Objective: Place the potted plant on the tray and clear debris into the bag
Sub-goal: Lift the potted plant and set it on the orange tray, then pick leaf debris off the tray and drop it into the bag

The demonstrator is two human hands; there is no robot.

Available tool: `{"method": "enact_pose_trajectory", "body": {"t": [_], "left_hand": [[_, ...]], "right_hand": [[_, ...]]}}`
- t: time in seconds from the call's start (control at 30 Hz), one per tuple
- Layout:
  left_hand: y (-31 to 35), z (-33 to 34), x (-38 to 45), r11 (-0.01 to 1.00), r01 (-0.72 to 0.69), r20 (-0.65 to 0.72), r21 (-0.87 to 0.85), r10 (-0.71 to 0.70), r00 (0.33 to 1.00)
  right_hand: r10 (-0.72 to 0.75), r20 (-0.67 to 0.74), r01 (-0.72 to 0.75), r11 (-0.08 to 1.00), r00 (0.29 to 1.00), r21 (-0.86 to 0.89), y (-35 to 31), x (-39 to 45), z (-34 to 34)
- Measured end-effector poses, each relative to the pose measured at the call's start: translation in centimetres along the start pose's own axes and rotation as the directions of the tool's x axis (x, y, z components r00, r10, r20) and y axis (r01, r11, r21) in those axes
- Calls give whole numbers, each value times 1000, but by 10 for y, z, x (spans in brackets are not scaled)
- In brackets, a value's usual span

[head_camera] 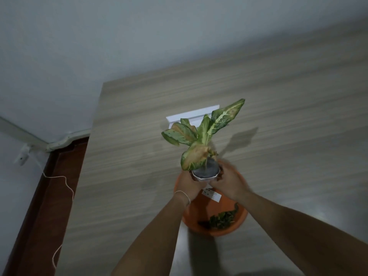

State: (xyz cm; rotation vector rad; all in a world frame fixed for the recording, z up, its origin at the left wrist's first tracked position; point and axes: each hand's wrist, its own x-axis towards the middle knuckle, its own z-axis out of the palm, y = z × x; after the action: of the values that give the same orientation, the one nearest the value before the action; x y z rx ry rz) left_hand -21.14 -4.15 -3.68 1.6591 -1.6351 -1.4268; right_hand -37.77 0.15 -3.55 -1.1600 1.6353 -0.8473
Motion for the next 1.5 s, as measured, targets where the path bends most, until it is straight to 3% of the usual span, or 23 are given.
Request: {"method": "enact_pose_trajectory", "body": {"t": [0.23, 0.3, 0.4, 0.5, 0.57, 0.6, 0.67, 0.8, 0.93, 1.1, 1.3, 1.5], "left_hand": [[1, 5, -10, 999, 12, 12, -34, -11, 1000], [-2, 6, -11, 999, 39, 55, 15, -40, 998], [0, 5, -16, 992, 120, 150, 26, -123, 981], [8, 4, -20, 993, 120, 117, -15, -117, 986], [8, 5, -25, 988, 93, 143, 120, -110, 984], [7, 5, -28, 960, 68, 163, 271, -115, 980], [2, 3, -35, 840, 25, 190, 541, -152, 970], [1, 2, -47, 776, -56, 328, 628, -198, 924], [-5, 4, -54, 643, -177, 445, 745, -282, 850], [-8, 18, -63, 566, -283, 492, 774, -257, 832], [-18, 33, -67, 548, -248, 412, 799, -198, 890], [-18, 29, -70, 589, -159, 338, 792, -208, 918]], "right_hand": [[-64, -25, 63, 997, 998, -39, 0, -8, 3], [-97, 18, 99, 987, 995, -123, -1, -9, 4], [-169, -42, 157, 966, 985, -207, -7, -16, -1], [-143, 32, 147, 959, 989, -243, -2, -14, -3], [-66, 79, 84, 963, 995, -255, 8, -16, 1], [2, 67, 16, 963, 998, -271, 15, -18, 4], [91, 38, -71, 927, 995, -368, 34, -18, 9], [57, 226, 94, 793, 972, -602, 27, -41, 13], [63, 453, 302, 663, 889, -685, 23, -43, 18], [53, 519, 426, 505, 853, -751, 28, -47, 31], [185, 476, 307, 557, 860, -772, 32, -49, 43], [117, 467, 297, 632, 877, -716, 28, -48, 33]]}}
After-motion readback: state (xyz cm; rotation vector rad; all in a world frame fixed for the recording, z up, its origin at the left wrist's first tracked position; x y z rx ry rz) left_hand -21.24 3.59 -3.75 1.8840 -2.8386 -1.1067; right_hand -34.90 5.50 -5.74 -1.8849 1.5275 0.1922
